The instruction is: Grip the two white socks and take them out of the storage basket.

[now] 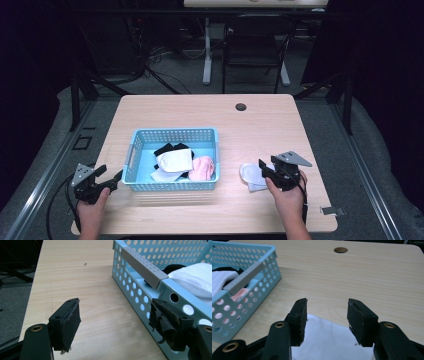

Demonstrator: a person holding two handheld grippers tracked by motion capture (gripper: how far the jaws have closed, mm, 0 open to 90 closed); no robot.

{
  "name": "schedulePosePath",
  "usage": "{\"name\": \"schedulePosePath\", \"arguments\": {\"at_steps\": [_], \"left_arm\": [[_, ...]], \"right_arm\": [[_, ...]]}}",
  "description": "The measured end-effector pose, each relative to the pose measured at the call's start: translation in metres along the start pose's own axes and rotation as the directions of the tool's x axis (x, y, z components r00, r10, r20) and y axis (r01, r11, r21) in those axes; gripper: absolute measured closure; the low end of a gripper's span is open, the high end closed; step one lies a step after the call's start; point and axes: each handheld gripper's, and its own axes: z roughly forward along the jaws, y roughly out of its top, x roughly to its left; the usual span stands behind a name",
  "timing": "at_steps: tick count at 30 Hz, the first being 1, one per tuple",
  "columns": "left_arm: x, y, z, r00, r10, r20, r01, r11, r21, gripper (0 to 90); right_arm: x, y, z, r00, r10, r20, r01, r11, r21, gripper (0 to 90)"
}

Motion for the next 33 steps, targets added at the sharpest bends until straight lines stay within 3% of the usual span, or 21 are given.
{"name": "schedulePosePath", "arguments": {"at_steps": [8, 22, 28, 32, 33], "left_arm": [[0.000, 0.000, 0.000, 1.0000, -0.001, 0.000, 0.001, 1.0000, 0.000, 24.6], [0.001, 0.000, 0.000, 1.0000, -0.002, -0.001, 0.002, 1.0000, -0.004, 24.6], [0.000, 0.000, 0.000, 1.0000, -0.003, -0.001, 0.003, 1.0000, -0.006, 24.6], [0.001, 0.000, 0.000, 1.0000, -0.004, -0.001, 0.004, 1.0000, -0.004, 24.6], [0.001, 0.000, 0.000, 1.0000, -0.004, -0.001, 0.004, 1.0000, -0.004, 24.6]], "right_arm": [[0.027, 0.028, 0.001, 0.9970, -0.062, -0.046, 0.062, 0.998, -0.008, 51.2], [0.072, 0.070, 0.001, 0.9805, -0.137, -0.141, 0.138, 0.990, 0.001, 54.3], [0.095, 0.081, 0.016, 0.9680, -0.152, -0.200, 0.158, 0.987, 0.016, 55.3], [0.113, 0.084, 0.037, 0.9577, -0.154, -0.243, 0.177, 0.982, 0.073, 58.7], [0.120, 0.084, 0.045, 0.9554, -0.136, -0.262, 0.166, 0.982, 0.095, 59.6]]}}
